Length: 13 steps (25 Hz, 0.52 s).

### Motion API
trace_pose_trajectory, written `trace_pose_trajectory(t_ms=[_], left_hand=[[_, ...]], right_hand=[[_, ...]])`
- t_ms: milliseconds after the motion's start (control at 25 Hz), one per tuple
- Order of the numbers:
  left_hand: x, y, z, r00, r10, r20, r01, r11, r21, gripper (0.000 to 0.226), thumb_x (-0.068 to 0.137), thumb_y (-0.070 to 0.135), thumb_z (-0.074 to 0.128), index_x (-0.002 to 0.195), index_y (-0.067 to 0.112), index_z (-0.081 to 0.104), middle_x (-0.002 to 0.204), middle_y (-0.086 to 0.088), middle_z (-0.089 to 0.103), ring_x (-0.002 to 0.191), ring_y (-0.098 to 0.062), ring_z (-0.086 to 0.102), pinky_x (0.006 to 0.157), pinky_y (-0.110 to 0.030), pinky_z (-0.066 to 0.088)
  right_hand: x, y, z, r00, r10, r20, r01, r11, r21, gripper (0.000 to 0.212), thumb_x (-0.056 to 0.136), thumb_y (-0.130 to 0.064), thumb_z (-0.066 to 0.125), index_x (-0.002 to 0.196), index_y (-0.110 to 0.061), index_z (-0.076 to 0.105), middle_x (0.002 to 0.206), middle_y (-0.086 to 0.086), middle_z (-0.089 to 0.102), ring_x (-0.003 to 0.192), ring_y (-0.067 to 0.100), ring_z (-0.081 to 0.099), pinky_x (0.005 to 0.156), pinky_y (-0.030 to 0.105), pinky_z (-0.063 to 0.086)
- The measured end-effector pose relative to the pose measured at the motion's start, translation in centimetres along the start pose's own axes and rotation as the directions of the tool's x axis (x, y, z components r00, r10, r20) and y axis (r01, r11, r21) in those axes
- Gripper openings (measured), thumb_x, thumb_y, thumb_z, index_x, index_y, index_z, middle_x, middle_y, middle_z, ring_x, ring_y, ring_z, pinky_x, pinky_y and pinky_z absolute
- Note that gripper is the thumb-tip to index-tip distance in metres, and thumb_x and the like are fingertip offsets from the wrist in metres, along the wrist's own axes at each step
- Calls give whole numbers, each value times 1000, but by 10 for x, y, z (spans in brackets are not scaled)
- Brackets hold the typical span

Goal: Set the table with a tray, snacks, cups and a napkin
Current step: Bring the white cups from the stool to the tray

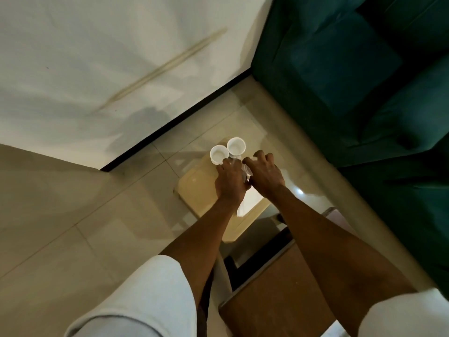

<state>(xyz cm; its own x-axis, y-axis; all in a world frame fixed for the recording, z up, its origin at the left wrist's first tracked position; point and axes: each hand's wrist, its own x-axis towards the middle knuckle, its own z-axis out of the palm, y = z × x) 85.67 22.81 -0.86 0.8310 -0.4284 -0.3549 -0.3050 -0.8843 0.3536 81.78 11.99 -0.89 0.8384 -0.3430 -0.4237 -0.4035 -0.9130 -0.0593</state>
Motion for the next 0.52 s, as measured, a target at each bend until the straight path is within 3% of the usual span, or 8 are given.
trace_pose_trajectory(t_ms=[280,400,520], left_hand=[[-54,94,-101,968,248,-34,-244,966,85,53,86,49,77,127,19,63,130,-6,64,120,-25,59,96,-35,54],[-109,182,-174,936,332,-115,-330,943,38,58,83,47,80,131,22,60,132,-4,59,120,-24,55,92,-33,55],[-168,277,-245,865,461,-200,-478,877,-46,62,81,41,82,135,22,58,134,-3,55,123,-27,50,86,-40,56]], right_hand=[[-93,51,-121,968,175,-180,-142,973,182,68,82,-46,79,141,-35,48,145,2,43,129,25,43,91,39,55],[-178,105,-218,902,294,-317,-219,943,251,69,79,-51,81,138,-31,52,137,-1,47,125,24,44,84,41,58],[-264,159,-309,799,347,-492,-228,931,286,69,79,-50,80,138,-27,53,134,1,47,124,28,45,80,44,58]])
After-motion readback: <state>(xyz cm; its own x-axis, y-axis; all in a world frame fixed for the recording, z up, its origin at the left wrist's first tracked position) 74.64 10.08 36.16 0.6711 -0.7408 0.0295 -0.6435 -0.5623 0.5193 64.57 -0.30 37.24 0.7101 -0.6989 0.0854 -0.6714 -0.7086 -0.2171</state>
